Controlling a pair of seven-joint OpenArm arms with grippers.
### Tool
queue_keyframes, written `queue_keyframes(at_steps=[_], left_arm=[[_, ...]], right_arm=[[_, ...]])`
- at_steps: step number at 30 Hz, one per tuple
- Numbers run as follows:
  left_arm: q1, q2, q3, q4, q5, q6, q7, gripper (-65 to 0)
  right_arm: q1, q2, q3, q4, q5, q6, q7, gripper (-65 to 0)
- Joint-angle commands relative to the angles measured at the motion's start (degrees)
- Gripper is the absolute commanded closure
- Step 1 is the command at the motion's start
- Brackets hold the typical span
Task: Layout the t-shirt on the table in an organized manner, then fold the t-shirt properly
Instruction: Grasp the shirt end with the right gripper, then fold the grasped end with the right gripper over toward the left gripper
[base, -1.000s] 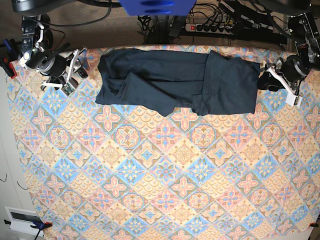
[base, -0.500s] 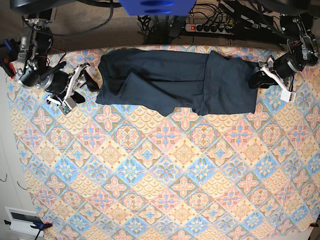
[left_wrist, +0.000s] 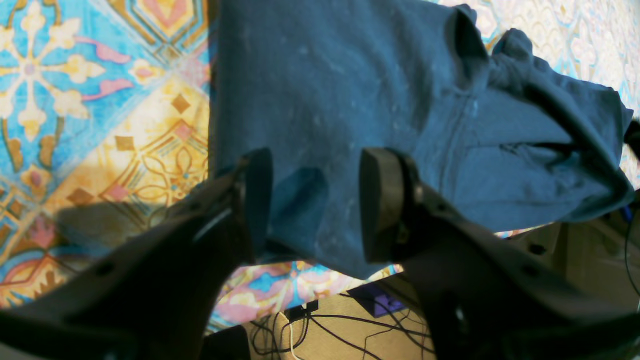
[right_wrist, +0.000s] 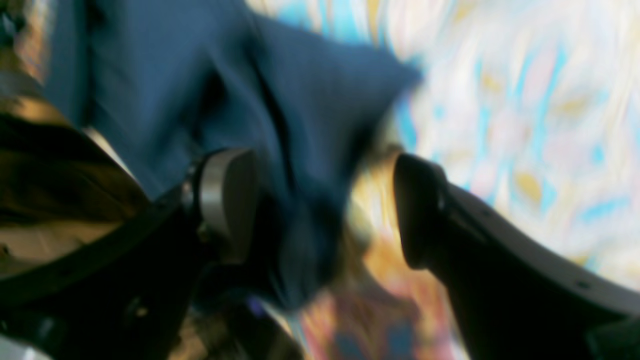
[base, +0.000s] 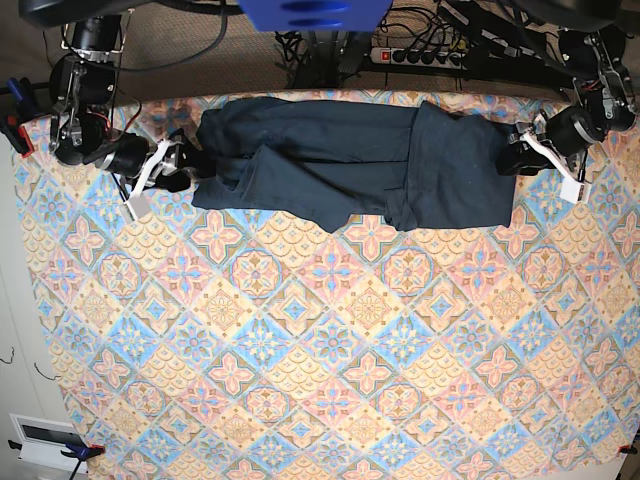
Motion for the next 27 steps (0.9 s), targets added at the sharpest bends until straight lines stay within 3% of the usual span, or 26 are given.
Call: queue_keyframes(at_steps=[1, 5, 17, 22, 27], left_arm=[[-0.24, -0.91, -0.39, 0.76, -1.21, -0.28, -0.75, -27.2], [-0.24, -0.91, -0.39, 0.76, -1.21, -0.28, -0.66, -27.2], [-0.24, -0.91, -0.39, 0.76, -1.21, -0.28, -0.58, -27.2], [-0.24, -0.91, -0.39, 0.76, -1.21, -0.28, -0.58, -27.2], [-0.24, -0.91, -0.39, 0.76, -1.21, -0.28, -0.58, -27.2]], right_arm=[[0.14, -0.10, 0.34, -0.11, 1.58, 0.17, 0.30, -41.6], [0.14, -0.71, 0.25, -2.66, 4.22, 0.17, 0.30, -41.6], [-0.30, -5.72, -0.28, -4.77, 4.04, 0.17, 0.30, -41.6], [-0.39, -6.43, -2.12, -4.77, 4.04, 0.17, 0.56, -41.4], [-0.39, -8.10, -3.62, -4.77, 3.95, 0.17, 0.74, -32.7]])
